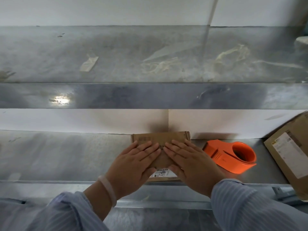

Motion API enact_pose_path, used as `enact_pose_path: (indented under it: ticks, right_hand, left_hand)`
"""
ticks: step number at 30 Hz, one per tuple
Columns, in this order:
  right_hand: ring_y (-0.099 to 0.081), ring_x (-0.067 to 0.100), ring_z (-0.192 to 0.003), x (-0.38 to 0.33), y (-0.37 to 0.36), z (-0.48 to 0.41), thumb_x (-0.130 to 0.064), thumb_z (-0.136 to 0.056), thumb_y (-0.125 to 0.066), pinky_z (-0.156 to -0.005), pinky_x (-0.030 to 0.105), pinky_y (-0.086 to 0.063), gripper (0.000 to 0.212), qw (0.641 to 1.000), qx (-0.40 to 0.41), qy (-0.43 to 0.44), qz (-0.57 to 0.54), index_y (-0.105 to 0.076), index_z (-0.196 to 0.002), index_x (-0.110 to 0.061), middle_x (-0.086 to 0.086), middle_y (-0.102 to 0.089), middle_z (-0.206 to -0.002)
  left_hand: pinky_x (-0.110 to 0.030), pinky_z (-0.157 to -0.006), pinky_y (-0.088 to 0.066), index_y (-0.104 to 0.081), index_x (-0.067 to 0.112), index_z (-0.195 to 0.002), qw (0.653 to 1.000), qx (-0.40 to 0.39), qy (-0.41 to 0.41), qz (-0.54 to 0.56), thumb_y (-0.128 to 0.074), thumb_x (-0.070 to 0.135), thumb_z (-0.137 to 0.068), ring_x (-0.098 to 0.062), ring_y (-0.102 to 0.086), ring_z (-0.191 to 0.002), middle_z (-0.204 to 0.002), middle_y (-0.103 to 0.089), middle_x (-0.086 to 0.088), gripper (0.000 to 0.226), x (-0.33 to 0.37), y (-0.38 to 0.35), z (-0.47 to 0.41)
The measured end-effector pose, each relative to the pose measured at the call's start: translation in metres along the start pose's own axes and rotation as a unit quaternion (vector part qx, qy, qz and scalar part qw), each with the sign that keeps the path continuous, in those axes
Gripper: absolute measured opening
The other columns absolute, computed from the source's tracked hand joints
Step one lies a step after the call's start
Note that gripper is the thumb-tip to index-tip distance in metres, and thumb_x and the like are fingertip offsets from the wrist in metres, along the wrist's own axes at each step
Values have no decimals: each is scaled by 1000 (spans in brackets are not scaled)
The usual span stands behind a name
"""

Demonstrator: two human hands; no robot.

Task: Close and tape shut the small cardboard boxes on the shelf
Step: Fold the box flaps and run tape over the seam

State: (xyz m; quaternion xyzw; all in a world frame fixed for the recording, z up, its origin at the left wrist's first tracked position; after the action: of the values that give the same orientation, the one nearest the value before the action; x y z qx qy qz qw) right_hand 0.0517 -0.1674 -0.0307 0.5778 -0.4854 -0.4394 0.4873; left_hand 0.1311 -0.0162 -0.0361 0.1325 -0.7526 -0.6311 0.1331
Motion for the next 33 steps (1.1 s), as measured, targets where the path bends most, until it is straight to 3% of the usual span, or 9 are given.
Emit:
enact_pose_path:
  ticks: [12,15,18,19,21,23,27,30,33]
  right_hand:
    - [-43,9,-137,13,6,8,-54,-100,-22,-117,38,-31,60,994,11,-83,-75,-58,-136,-21,-6,-55,-142]
    - [-46,6,-132,19,17,1,-43,-98,-48,-114,27,-30,39,960,69,-179,-204,-66,-126,-23,-8,-61,-134]
    - [-50,9,-117,27,31,-7,-41,-88,-65,-103,26,-39,34,922,130,-278,-235,-63,-120,-29,-14,-60,-118]
    - [-46,12,-121,31,31,-9,-45,-85,-67,-104,28,-37,47,905,144,-319,-242,-55,-128,-28,-12,-54,-123]
    - [-37,19,-135,35,20,-13,-57,-80,-69,-111,35,-34,85,857,89,-409,-300,-29,-148,-26,-5,-41,-144]
    - [-45,21,-131,34,3,-17,-61,-76,-71,-106,34,-40,104,819,12,-448,-359,-14,-153,-23,-1,-46,-142]
    - [-58,9,-89,43,-10,-18,-49,-80,-74,-81,29,-51,60,802,-9,-439,-405,-39,-122,-25,-18,-54,-93]
    - [-62,17,-101,49,-18,-19,-44,-89,-65,-87,35,-54,61,799,-31,-419,-431,-39,-137,-19,-3,-65,-111]
    - [-67,21,-95,51,-25,-11,-40,-99,-50,-72,40,-61,45,751,-59,-416,-509,-32,-140,-36,2,-62,-117]
  left_hand:
    - [-41,-115,-26,-53,27,-140,998,-21,55,27,-26,58,-100,-8,-37,-140,-149,-43,13,57,-13,4,9]
    - [-36,-120,-20,-54,33,-137,984,10,135,117,-12,77,-90,1,-30,-141,-146,-40,23,77,-13,15,4]
    - [-27,-112,-22,-57,33,-134,939,81,270,199,-31,80,-82,-7,-39,-134,-138,-53,19,75,-17,32,-13]
    - [-29,-111,-25,-48,32,-142,919,101,319,210,-42,74,-84,-12,-36,-135,-142,-49,13,72,-21,32,-17]
    - [-39,-113,-35,-15,30,-155,867,76,413,266,-59,67,-81,-21,-33,-138,-152,-36,3,93,-30,18,-20]
    - [-36,-96,-51,1,32,-155,807,46,457,370,-72,60,-76,-21,-52,-119,-139,-49,-3,111,-32,1,-20]
    - [-9,-62,-40,3,28,-157,786,32,448,424,-75,45,-82,-7,-54,-87,-108,-55,9,109,-35,-5,-21]
    - [-7,-51,-45,12,28,-155,763,22,433,479,-64,32,-93,0,-55,-80,-102,-55,12,99,-33,-3,-21]
    - [-22,-54,-55,21,35,-151,685,27,424,592,-49,22,-101,-22,-66,-91,-113,-55,0,88,-30,-4,-16]
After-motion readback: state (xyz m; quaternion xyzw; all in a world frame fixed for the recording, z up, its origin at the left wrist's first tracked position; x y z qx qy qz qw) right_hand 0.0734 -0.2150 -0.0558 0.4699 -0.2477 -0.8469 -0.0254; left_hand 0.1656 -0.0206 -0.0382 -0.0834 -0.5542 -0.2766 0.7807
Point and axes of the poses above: each hand's wrist, its own z-axis away from the middle knuckle, its own y-axis out of the back of the hand, x = y × z, the point moved 6 cm from there along -z, towards the middle knuckle
